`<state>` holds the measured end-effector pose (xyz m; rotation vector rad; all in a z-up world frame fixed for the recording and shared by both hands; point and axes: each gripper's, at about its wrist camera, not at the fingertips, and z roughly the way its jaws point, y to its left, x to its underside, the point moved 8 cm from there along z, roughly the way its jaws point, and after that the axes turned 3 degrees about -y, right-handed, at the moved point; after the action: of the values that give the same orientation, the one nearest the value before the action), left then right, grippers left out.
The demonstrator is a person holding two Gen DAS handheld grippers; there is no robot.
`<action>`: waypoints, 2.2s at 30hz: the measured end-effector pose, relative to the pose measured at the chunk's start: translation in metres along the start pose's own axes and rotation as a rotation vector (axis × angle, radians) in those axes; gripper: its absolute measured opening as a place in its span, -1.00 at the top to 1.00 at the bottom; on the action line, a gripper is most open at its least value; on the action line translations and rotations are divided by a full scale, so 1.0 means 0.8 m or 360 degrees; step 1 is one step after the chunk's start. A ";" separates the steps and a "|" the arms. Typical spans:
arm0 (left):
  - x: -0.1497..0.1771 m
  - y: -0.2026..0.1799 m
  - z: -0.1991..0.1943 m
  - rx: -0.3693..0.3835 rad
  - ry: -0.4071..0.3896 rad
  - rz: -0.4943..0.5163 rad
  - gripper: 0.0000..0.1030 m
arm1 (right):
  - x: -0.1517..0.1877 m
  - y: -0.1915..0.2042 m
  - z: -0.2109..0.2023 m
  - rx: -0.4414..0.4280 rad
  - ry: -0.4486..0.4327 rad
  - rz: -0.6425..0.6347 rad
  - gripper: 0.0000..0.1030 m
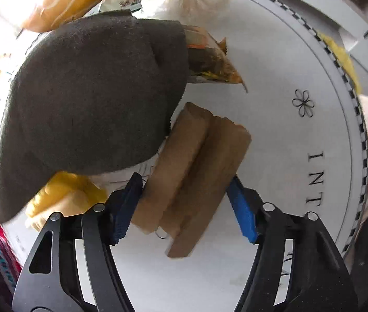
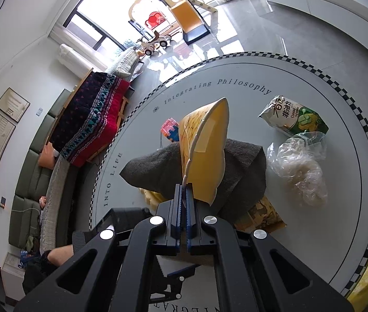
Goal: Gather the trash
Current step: 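Grasp the brown cardboard strip with the left tool while the right tool holds the cup, then carry cup and cardboard over the black bin and open both tools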
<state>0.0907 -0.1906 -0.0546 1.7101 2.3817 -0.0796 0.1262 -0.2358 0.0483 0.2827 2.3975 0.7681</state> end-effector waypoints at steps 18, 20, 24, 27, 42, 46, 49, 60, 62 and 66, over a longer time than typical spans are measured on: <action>0.113 -0.056 -0.046 0.0006 -0.0366 -0.0913 0.37 | 0.055 0.036 -0.024 -0.0038 0.0035 -0.0055 0.94; 0.131 -0.061 -0.053 -0.0014 -0.0370 -0.0954 0.37 | 0.067 0.046 -0.023 -0.0047 0.0053 -0.0065 0.94; 0.167 -0.092 -0.062 -0.0076 -0.0397 -0.1047 0.37 | 0.090 0.067 -0.020 -0.0059 0.0090 -0.0100 0.94; 0.200 -0.108 -0.078 -0.0140 -0.0439 -0.1125 0.37 | 0.113 0.092 -0.019 -0.0071 0.0123 -0.0149 0.94; 0.366 -0.116 -0.149 -0.0364 -0.0623 -0.1577 0.37 | 0.257 0.215 0.010 -0.0162 0.0361 -0.0428 0.94; 0.415 -0.124 -0.166 -0.0427 -0.0680 -0.1701 0.37 | 0.303 0.255 0.018 -0.0198 0.0433 -0.0536 0.94; 0.461 -0.135 -0.175 -0.0491 -0.0695 -0.1812 0.37 | 0.335 0.280 0.023 -0.0228 0.0489 -0.0611 0.94; 0.652 -0.195 -0.185 -0.0720 -0.0624 -0.2304 0.37 | 0.512 0.371 0.051 -0.0335 0.0830 -0.0989 0.94; 0.683 -0.206 -0.183 -0.0744 -0.0606 -0.2386 0.37 | 0.543 0.384 0.061 -0.0341 0.0894 -0.1050 0.94; 0.735 -0.225 -0.181 -0.0806 -0.0568 -0.2514 0.37 | 0.581 0.402 0.081 -0.0353 0.0993 -0.1110 0.94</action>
<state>-0.2783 0.3217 -0.0441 -0.5507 2.4562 -0.0030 -0.1999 0.2244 -0.0278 -0.9659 2.6421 0.8391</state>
